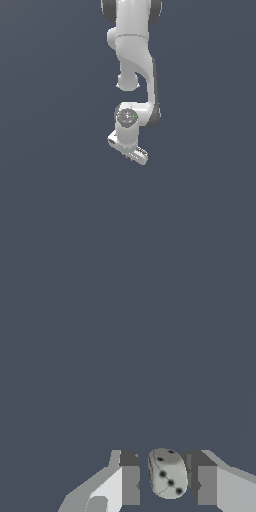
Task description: Pick up the object and move it to a goal position.
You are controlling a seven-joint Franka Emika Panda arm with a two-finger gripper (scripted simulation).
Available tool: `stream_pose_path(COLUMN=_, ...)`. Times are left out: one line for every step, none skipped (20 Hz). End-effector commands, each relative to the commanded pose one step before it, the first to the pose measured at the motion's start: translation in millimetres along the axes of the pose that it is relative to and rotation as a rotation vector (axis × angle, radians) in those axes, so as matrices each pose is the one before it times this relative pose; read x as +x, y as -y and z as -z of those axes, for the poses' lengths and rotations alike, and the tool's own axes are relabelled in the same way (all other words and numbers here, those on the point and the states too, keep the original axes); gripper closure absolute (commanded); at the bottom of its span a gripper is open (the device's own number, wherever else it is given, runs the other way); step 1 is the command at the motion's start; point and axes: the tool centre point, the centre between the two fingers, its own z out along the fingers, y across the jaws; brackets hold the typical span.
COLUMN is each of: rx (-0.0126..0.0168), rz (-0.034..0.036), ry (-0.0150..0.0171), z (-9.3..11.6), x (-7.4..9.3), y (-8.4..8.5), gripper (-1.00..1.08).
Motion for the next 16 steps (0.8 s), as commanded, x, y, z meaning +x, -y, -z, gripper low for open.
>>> stream_pose_path(rx=0.00003, rz=-0.00047, ry=-0.00043, z=-0.64, x=0.39, y=-0.13, gripper=1.08)
stream_pose_path(rx=0.0, rz=0.0, ry=0.0, z=0.0, x=0.0, y=0.0, gripper=1.08)
stream_pose_path(rx=0.0, rz=0.0, ry=0.0, z=0.0, x=0.0, y=0.0, gripper=1.08)
stream_pose_path(rx=0.0, rz=0.0, ry=0.0, z=0.0, x=0.0, y=0.0, gripper=1.08)
stream_pose_path(rx=0.0, rz=0.0, ry=0.0, z=0.0, x=0.0, y=0.0, gripper=1.08)
stream_pose_path(rx=0.0, rz=0.0, ry=0.0, z=0.0, x=0.0, y=0.0, gripper=1.08)
stream_pose_path(rx=0.0, rz=0.0, ry=0.0, z=0.0, x=0.0, y=0.0, gripper=1.08)
stream_pose_path(rx=0.0, rz=0.0, ry=0.0, z=0.67, x=-0.13, y=0.06, gripper=1.08)
stream_pose_path(rx=0.0, rz=0.0, ry=0.0, z=0.29, x=-0.16, y=0.24, gripper=1.08)
stream_pose_path(rx=0.0, rz=0.0, ry=0.0, z=0.87, x=-0.47, y=0.73, gripper=1.08)
stream_pose_path(rx=0.0, rz=0.0, ry=0.0, z=1.45, x=-0.78, y=1.22, gripper=1.08)
stream_pose_path(rx=0.0, rz=0.0, ry=0.0, z=2.04, x=-1.1, y=1.72, gripper=1.08)
stream_pose_path(rx=0.0, rz=0.0, ry=0.0, z=2.64, x=-1.42, y=2.22, gripper=1.08)
stream_pose_path(rx=0.0, rz=0.0, ry=0.0, z=3.25, x=-1.74, y=2.74, gripper=1.08)
stream_pose_path(rx=0.0, rz=0.0, ry=0.0, z=3.89, x=-2.08, y=3.27, gripper=1.08)
stream_pose_path(rx=0.0, rz=0.0, ry=0.0, z=4.55, x=-2.43, y=3.83, gripper=1.08)
